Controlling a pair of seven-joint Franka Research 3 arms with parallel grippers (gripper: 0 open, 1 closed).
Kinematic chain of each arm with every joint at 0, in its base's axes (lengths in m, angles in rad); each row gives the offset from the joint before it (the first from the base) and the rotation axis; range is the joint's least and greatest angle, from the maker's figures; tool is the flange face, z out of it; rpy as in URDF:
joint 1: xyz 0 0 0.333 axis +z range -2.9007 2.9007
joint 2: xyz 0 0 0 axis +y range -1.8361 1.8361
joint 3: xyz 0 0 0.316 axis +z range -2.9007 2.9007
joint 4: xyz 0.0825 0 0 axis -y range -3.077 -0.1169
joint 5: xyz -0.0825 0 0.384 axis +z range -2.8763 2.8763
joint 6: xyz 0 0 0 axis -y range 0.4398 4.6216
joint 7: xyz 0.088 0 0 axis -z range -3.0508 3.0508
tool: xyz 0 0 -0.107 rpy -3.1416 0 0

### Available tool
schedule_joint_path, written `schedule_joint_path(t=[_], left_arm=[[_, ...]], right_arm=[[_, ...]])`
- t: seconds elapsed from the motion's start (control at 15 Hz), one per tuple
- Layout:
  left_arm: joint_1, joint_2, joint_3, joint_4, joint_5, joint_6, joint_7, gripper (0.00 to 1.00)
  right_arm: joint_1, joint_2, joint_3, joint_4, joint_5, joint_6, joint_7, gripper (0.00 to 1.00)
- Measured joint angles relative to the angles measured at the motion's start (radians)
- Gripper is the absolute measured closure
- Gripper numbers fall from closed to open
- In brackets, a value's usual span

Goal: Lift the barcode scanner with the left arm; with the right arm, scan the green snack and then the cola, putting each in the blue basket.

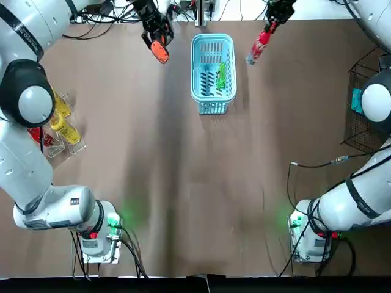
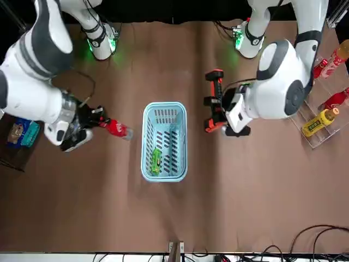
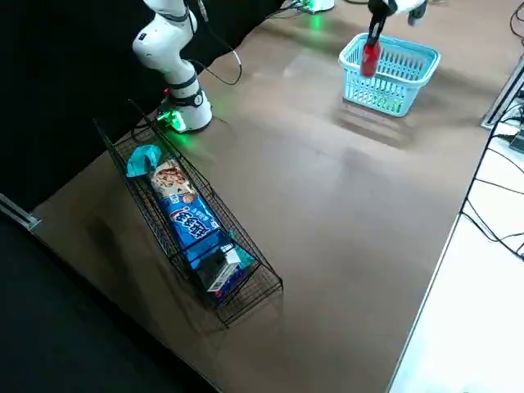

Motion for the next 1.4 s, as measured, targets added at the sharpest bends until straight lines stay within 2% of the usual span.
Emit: schedule_joint_path(t=[0.13, 0.4, 0.6, 0.93, 1.4], left_arm=[[-0.007, 0.0, -0.026, 0.0, -0.008, 0.0, 0.003, 0.86], [-0.014, 0.01, -0.063, 0.0, -0.011, 0.0, 0.019, 0.86], [-0.014, 0.034, -0.101, 0.009, -0.015, 0.001, 0.024, 0.86], [-0.008, 0.051, -0.107, 0.03, -0.115, 0.001, 0.056, 0.86], [-0.01, 0.071, -0.109, 0.038, -0.121, 0.001, 0.231, 0.86]], right_arm=[[0.042, -0.001, 0.0, 0.037, 0.04, 0.008, 0.087, 0.67], [0.122, -0.005, 0.0, 0.118, 0.055, 0.007, 0.218, 0.67], [0.189, -0.004, -0.001, 0.122, 0.07, 0.019, 0.234, 0.67], [0.252, 0.0, -0.001, 0.121, 0.07, 0.022, 0.239, 0.67], [0.311, 0.001, -0.002, 0.121, 0.07, 0.035, 0.239, 0.67]])
